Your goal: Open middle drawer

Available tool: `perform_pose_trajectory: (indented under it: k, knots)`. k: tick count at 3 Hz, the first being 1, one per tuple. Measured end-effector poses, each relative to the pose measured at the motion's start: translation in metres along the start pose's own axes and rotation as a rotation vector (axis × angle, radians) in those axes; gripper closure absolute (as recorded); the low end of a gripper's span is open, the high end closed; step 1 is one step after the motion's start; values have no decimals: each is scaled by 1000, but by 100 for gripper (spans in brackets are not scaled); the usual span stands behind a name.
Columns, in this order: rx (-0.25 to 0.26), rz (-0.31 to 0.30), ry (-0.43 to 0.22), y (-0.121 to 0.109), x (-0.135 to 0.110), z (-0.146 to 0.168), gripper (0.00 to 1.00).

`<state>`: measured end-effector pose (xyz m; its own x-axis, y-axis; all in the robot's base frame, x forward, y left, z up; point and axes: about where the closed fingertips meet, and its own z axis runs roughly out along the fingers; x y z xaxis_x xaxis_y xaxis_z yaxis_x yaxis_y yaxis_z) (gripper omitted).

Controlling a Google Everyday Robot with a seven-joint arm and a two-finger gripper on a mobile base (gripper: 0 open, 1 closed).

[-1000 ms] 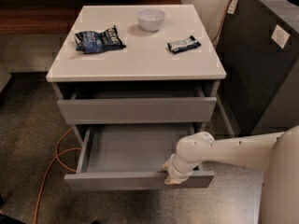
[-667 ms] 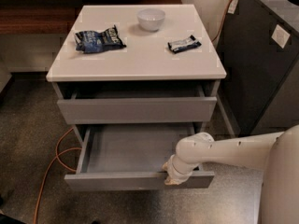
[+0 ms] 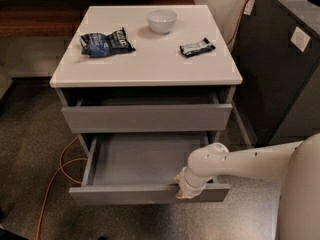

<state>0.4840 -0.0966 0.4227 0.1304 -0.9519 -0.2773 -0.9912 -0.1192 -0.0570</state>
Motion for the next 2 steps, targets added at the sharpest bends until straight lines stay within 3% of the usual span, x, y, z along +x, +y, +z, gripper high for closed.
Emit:
perform_pose_trajectory:
  k: [2]
  knots:
    - [5,-2,7,2,-1,1,100]
